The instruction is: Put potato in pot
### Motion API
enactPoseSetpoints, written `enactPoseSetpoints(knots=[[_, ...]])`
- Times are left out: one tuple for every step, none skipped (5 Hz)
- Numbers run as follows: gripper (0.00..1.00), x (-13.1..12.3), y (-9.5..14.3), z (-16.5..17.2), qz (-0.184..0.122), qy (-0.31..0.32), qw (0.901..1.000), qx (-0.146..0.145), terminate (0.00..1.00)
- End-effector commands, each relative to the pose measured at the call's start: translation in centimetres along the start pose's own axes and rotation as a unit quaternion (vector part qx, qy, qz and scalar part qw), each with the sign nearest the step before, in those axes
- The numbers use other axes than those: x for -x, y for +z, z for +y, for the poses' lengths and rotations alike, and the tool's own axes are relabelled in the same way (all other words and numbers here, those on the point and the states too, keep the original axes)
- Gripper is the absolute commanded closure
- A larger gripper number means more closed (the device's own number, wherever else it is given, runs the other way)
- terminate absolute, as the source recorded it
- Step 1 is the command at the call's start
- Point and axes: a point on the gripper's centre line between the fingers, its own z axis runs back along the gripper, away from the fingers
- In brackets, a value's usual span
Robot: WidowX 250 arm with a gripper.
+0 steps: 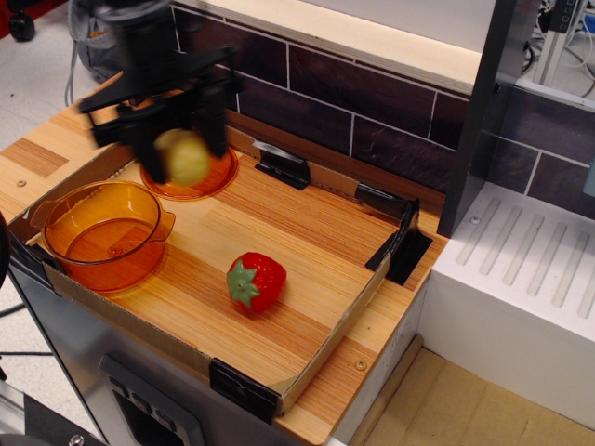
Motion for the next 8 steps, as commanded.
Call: enactPoseSetpoints(knots=[[1.0,-2.5,1.2,3.2,-0.014,0.004,0.9999,0.005,0.0],[1.0,-3.3,0.9,3.7,-0.017,0.014,0.9997,-0.01,0.0],[1.0,-3.8,0.1,4.1,-0.021,0.021,0.9987,-0.041,0.0],[0.0,-3.7,-0.4,4.0,-0.035,0.029,0.997,-0.063,0.0],[0.0,-3.4,-0.1,3.5,-0.045,0.026,0.9966,-0.064,0.0],[0.0,-3.0,0.6,2.6,-0.041,0.027,0.9967,-0.064,0.0],[0.0,-2.3,3.0,0.9,-0.037,0.021,0.9974,-0.059,0.0],[0.0,-1.9,5.3,-1.0,-0.019,0.019,0.998,-0.057,0.0]])
